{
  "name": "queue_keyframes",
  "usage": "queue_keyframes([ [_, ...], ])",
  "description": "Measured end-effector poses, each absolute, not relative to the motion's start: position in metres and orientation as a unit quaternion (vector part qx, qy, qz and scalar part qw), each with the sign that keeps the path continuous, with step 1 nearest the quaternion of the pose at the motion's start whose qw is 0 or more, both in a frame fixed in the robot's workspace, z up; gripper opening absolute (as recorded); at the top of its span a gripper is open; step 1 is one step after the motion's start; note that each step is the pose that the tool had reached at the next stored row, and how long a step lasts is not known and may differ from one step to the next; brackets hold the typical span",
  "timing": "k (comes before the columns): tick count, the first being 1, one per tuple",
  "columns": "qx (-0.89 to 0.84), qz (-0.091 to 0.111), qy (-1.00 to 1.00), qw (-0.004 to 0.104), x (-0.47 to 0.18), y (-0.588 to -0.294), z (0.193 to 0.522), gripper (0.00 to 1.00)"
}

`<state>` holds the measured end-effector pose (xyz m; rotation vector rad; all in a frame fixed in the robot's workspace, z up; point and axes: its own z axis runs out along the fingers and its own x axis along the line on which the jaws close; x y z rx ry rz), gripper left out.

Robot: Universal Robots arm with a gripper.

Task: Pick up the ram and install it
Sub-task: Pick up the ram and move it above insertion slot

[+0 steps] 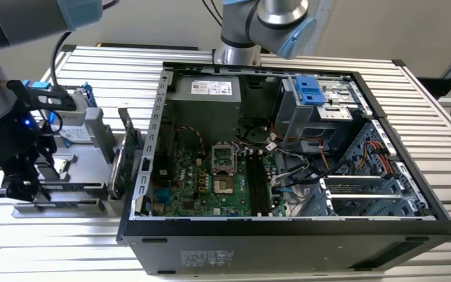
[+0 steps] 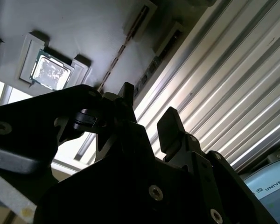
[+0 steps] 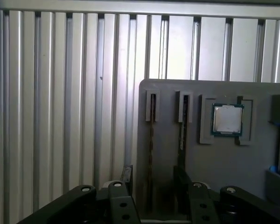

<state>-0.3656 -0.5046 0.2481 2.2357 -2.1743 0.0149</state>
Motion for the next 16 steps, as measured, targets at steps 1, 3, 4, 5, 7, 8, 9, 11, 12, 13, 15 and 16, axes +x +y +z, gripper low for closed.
queue_keyframes([
  [1,0.717,0.005,-0.697,0.012,-0.366,-0.505,0.247,1.0],
  [3,0.717,0.006,-0.697,0.012,-0.366,-0.505,0.246,1.0],
  [4,0.717,0.006,-0.697,0.013,-0.366,-0.505,0.245,1.0],
  [5,0.717,0.006,-0.697,0.013,-0.366,-0.505,0.244,1.0],
  [7,0.717,0.007,-0.697,0.014,-0.366,-0.505,0.242,1.0],
  [8,0.717,0.007,-0.697,0.014,-0.366,-0.505,0.241,1.0],
  [9,0.717,0.008,-0.697,0.014,-0.366,-0.505,0.24,1.0],
  [11,0.717,0.008,-0.697,0.015,-0.366,-0.505,0.238,1.0],
  [12,0.717,0.009,-0.697,0.016,-0.366,-0.505,0.238,1.0],
  [13,0.717,0.009,-0.697,0.016,-0.366,-0.505,0.237,1.0],
  [15,0.717,0.01,-0.697,0.017,-0.366,-0.505,0.235,1.0],
  [16,0.717,0.01,-0.697,0.017,-0.366,-0.505,0.234,1.0],
])
